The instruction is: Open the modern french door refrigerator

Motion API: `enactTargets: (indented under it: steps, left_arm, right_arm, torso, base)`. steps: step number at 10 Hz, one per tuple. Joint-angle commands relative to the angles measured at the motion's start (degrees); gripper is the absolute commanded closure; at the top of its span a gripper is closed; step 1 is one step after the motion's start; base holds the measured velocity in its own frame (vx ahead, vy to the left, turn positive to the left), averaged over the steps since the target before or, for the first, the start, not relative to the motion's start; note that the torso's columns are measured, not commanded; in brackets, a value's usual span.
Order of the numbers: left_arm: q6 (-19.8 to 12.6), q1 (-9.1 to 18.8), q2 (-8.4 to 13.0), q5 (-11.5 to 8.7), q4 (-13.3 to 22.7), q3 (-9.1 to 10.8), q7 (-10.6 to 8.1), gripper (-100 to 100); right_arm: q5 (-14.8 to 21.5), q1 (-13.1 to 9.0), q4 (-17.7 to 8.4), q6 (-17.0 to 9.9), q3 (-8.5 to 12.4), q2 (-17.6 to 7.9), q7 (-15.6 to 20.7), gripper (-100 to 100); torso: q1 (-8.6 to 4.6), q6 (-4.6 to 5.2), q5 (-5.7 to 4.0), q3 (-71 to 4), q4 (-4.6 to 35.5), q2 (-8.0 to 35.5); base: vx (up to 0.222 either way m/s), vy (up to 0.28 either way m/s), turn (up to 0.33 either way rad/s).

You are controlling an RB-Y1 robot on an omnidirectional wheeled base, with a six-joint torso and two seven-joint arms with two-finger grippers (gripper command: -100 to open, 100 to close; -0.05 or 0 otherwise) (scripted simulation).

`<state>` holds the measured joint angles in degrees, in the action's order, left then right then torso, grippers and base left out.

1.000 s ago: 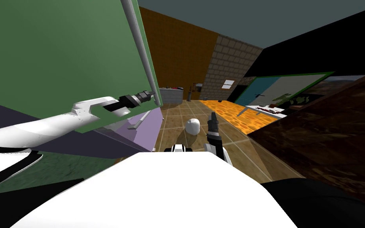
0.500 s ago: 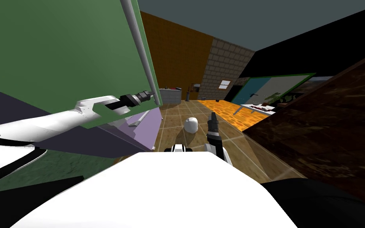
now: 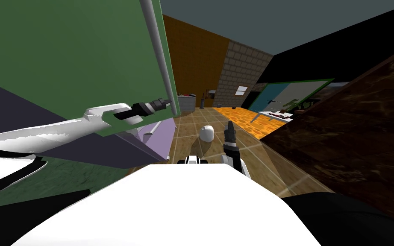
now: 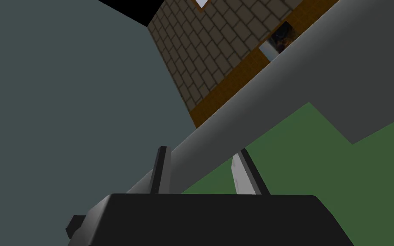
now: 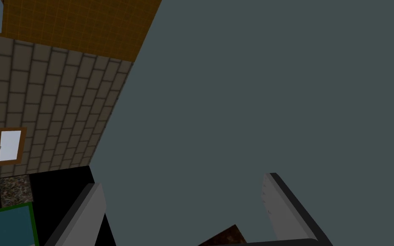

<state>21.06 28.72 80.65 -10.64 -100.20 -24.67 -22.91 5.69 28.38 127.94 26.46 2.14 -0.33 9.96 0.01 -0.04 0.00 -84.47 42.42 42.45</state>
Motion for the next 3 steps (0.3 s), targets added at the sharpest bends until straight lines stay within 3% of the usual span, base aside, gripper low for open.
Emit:
enactTargets:
  steps: [1, 2, 3]
  left_arm:
    - [1.4, -0.2, 0.3, -0.5, -3.9, -0.25, -0.15, 100]
    - [0.3, 0.3, 1.8, -1.2, -4.4, 0.14, -0.92, -100]
    - [0.2, 0.7, 2.6, -1.6, -4.9, 0.23, -1.45, -100]
  right_arm:
    - [0.0, 0.0, 0.0, 0.0, 0.0, 0.0, 0.0, 0]
    - [0.0, 0.0, 0.0, 0.0, 0.0, 0.0, 0.0, 0]
    - [0.0, 0.0, 0.0, 0.0, 0.0, 0.0, 0.0, 0]
  torso:
    - [0.05, -0.04, 0.02, 0.0, 0.0, 0.0]
    - [0.04, -0.04, 0.01, 0.0, 0.0, 0.0]
    - [-0.08, -0.03, -0.03, -0.2, -0.1, -0.3]
  base:
    - [-0.084, 0.082, -0.036]
    - [-0.017, 0.031, 0.029]
    - [0.020, -0.017, 0.040]
